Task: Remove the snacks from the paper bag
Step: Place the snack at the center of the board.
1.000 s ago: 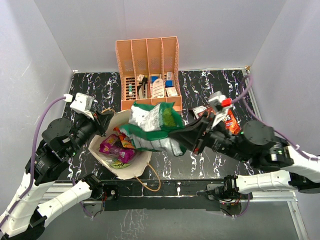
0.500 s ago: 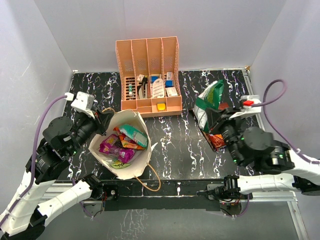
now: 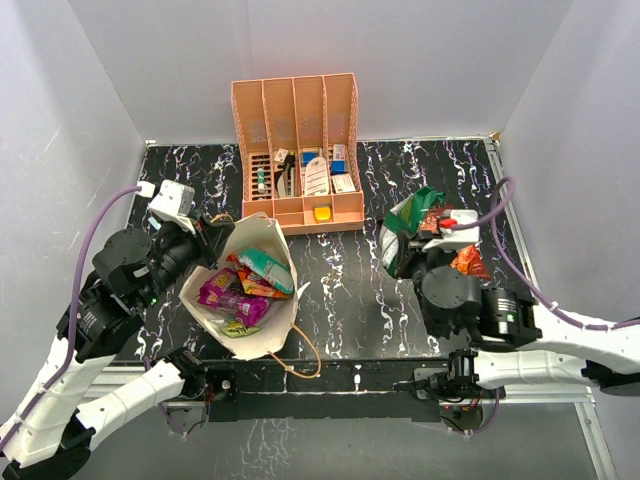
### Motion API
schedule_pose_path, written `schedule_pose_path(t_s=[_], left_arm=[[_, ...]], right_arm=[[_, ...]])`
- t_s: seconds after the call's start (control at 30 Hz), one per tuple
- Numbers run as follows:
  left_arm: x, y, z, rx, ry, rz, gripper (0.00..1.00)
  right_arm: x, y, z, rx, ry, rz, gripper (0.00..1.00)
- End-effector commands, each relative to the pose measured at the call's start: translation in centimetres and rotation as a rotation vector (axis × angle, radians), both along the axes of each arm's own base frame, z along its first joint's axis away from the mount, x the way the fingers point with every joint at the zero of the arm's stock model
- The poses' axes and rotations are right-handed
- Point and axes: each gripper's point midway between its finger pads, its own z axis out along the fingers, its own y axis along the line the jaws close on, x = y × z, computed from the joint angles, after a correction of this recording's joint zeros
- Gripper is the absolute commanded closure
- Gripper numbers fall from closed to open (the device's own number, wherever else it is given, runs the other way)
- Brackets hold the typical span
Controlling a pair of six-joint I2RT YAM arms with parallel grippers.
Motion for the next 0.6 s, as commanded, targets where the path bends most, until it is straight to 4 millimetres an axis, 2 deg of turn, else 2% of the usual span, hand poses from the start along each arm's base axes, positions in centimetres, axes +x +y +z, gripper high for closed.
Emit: schedule_pose_path(t_s=[0.0, 0.13, 0.2, 0.4, 0.57], left_arm=[[-0.5, -0.3, 1.4, -0.052, -0.017, -0.02, 1.0], [-0.7, -0.2, 1.6, -0.065, -0.015, -0.019, 1.0], [-0.8, -0.1, 1.7, -0.072, -0.016, -0.019, 1.0], [-1.2, 0.2, 2.2, -0.083, -0.023, -0.02, 1.0], [-1.4, 0.4, 2.1, -0.08, -0.021, -0.019, 1.0]], right_arm=[[3.7, 0.6, -0.2, 0.075, 0.021, -0.054, 0.93], [10.2, -0.3, -2.4, 0.092, 0.088, -0.005, 0.93], [12.4, -0.3, -3.0, 0.133, 0.111, 0.054, 0.93], [16.6, -0.6, -1.9, 0.278, 0.074, 0.181, 0.93], [19.2, -3.0, -1.5, 0.424, 0.065, 0.178, 0.93]])
